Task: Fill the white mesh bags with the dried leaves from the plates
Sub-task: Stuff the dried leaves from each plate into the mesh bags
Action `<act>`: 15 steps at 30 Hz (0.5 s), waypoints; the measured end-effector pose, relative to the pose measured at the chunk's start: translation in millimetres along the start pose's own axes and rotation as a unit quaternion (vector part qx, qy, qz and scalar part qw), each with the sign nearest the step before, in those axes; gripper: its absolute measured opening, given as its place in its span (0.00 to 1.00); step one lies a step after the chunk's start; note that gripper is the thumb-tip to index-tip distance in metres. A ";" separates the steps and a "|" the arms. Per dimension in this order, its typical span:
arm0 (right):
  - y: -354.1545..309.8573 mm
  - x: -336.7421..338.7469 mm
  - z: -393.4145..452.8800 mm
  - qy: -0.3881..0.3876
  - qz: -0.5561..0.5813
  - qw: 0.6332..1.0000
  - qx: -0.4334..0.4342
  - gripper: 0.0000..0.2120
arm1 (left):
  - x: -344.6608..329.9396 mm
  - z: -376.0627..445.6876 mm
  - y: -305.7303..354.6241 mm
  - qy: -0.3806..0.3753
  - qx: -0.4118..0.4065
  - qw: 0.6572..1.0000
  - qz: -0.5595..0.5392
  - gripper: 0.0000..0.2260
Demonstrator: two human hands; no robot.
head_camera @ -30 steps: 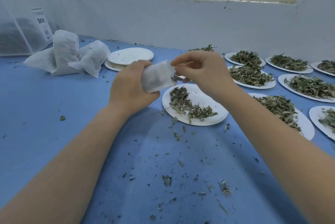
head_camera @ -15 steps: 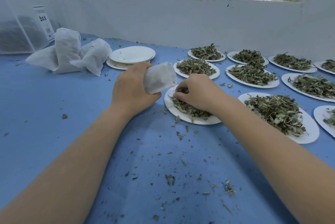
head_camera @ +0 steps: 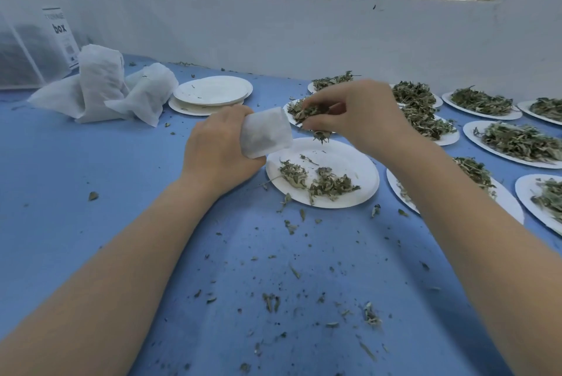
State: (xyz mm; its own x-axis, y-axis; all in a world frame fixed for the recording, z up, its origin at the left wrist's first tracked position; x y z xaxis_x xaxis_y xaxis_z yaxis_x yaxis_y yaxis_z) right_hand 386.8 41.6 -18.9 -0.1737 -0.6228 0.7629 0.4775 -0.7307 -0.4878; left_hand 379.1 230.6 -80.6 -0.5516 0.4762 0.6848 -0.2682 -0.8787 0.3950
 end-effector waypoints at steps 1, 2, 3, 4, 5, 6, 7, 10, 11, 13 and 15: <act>-1.4 -0.8 -0.2 -0.003 0.007 1.000 0.007 0.13 | -0.7 0.2 1.3 -0.002 -0.005 1.000 0.003 0.22; -2.5 -1.6 -0.7 -0.009 0.017 1.000 0.009 0.14 | -1.3 0.2 2.5 -0.004 -0.009 1.000 0.006 0.22; -3.1 -2.3 -1.2 -0.017 0.024 1.000 0.008 0.15 | -1.9 -0.2 3.4 -0.006 -0.011 1.000 0.008 0.22; -3.7 -3.1 -1.7 -0.024 0.026 0.999 0.006 0.17 | -2.3 -0.8 4.3 -0.007 -0.012 1.000 0.008 0.22; -4.4 -4.1 -2.3 -0.026 0.026 0.999 0.005 0.18 | -2.7 -1.3 5.5 -0.008 -0.014 1.000 0.007 0.22; -5.7 -5.6 -3.0 -0.024 0.027 0.999 0.008 0.20 | -3.0 -1.8 7.1 -0.009 -0.018 1.000 0.006 0.22; -7.4 -7.5 -3.6 -0.020 0.033 0.999 0.014 0.20 | -3.4 -2.1 8.9 -0.010 -0.025 1.000 0.006 0.22; -12.3 -12.7 -5.1 -0.026 0.089 0.996 0.013 0.17 | -5.3 -3.3 15.2 -0.016 -0.052 0.998 0.008 0.23; -12.7 -13.1 -5.4 -0.042 0.117 0.992 0.004 0.16 | -5.8 -3.6 16.2 -0.017 -0.054 0.998 0.005 0.23; -11.6 -12.8 -5.8 -0.082 0.172 0.981 -0.019 0.16 | -5.6 -3.7 16.2 -0.013 -0.042 0.999 -0.011 0.23; -10.0 -11.9 -5.4 -0.087 0.200 0.975 -0.034 0.14 | -4.5 -3.1 15.3 -0.004 -0.019 0.999 -0.041 0.23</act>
State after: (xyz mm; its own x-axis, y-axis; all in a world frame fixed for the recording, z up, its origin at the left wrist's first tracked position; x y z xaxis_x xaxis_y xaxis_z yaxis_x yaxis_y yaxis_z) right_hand 379.5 54.7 -25.4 0.1663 -0.8098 0.5627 0.4177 -0.4591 -0.7841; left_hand 375.0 214.8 -79.6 -0.5200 0.5471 0.6560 -0.3416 -0.8371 0.4273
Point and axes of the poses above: each hand's wrist, its own z-axis towards the middle knuckle, its own x-axis out of the back of the hand, y = z × x, the point moved 2 cm from there along z, towards the middle knuckle, and after that the axes turned 2 degrees about x, right-handed, at the moved point
